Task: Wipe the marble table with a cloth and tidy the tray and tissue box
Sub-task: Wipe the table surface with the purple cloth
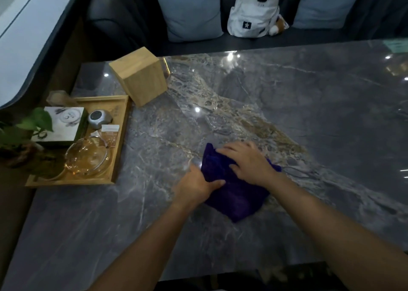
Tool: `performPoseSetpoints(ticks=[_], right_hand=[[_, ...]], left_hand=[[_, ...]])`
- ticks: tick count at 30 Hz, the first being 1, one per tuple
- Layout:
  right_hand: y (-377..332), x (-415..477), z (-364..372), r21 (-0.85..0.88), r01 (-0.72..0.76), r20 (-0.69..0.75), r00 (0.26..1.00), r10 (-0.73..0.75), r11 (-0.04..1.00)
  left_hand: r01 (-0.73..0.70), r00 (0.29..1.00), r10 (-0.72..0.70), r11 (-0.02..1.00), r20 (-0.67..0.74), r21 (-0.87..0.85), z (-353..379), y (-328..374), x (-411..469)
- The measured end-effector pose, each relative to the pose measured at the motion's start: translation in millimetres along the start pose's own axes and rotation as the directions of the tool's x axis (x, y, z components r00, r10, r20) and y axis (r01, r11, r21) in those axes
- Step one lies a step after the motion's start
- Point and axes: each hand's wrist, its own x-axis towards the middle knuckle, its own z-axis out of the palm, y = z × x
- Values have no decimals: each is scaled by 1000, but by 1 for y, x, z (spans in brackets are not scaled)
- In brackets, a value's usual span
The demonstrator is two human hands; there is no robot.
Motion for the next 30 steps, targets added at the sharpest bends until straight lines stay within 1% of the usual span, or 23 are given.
performPoseSetpoints(ticks=[2,3,6,8,10,12,15,17,18,20,21,22,23,24,25,27,29,30], right_hand=[[-6,16,-2,-76,162,107,982,-154,984],[-10,25,-3,-104,210,187,964,-188,972],[-20,48,-5,-171,297,449,872,-193,940],[-21,57,-8,-177,304,527,833,-171,936],[-17,61,-10,-167,294,497,850,-177,941],[-10,61,-12,-158,290,424,883,-200,944],[-2,59,-28,-42,191,414,897,-156,981],[5,60,-48,21,133,398,908,-130,991],[7,62,-61,55,103,388,914,-116,993],[8,67,-88,92,69,364,926,-98,993],[9,71,-100,98,77,324,940,-105,992],[8,75,-112,106,90,267,957,-115,990],[7,78,-123,125,98,201,972,-122,987],[7,81,-131,154,101,127,985,-121,983],[8,84,-137,183,106,47,992,-116,977],[10,88,-136,200,134,-82,989,-119,971],[13,85,-121,183,150,-112,985,-131,972],[15,81,-110,177,157,-110,984,-139,972]], left_hand=[[-33,998,33,999,59,-1,2,1,-2],[-62,995,62,998,81,-5,1,0,-1],[-88,987,95,994,129,-62,-3,-1,0],[-38,991,58,985,117,-168,-1,-3,-1],[17,998,-2,964,59,-267,4,-5,-5],[40,999,-25,941,48,-335,8,-7,-9],[64,998,-55,880,31,-470,-3,-4,-11],[70,997,-37,838,72,-542,-26,7,-10],[39,996,13,846,93,-532,-40,15,-9],[-74,991,118,887,68,-457,-70,35,-7],[-150,986,164,911,4,-384,-84,45,-6],[-246,969,228,932,-97,-265,-97,55,-4],[-337,928,308,934,-210,-116,-108,63,-2],[-401,867,388,916,-313,24,-116,70,0],[-431,806,447,893,-389,132,-121,74,3],[-434,717,523,852,-461,292,-122,76,6],[-429,667,597,797,-445,426,-114,67,11],[-436,663,626,769,-410,467,-107,58,13]])
